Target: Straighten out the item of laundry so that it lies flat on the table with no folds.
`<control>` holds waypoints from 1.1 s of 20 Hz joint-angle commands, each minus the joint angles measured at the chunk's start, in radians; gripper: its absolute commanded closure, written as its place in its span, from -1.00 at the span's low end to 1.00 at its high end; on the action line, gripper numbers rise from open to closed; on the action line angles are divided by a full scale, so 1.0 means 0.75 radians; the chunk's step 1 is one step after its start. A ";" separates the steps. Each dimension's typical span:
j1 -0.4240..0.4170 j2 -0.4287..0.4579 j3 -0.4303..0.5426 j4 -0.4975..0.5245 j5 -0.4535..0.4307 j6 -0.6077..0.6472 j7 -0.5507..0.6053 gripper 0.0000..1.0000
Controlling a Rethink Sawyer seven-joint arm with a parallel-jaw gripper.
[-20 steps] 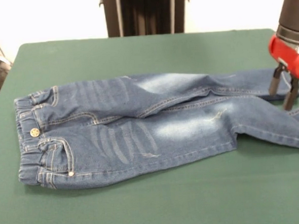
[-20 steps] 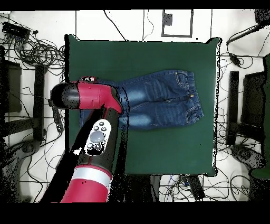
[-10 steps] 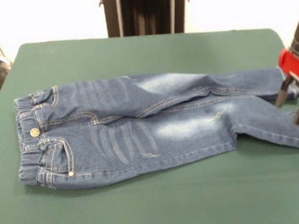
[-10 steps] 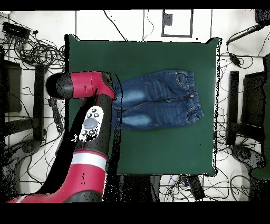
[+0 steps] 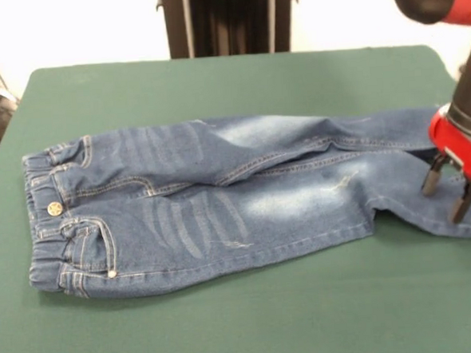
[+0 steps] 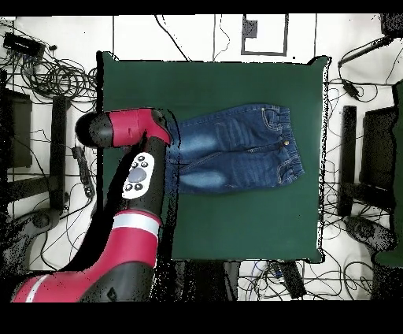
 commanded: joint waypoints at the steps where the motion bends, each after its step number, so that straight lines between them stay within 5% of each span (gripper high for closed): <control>1: -0.025 0.010 0.195 0.077 -0.032 0.051 -0.150 -1.00; 10: -0.026 0.051 0.310 0.100 -0.018 -0.028 -0.172 -1.00; 22: 0.038 0.148 0.371 -0.078 0.018 -0.023 -0.062 -1.00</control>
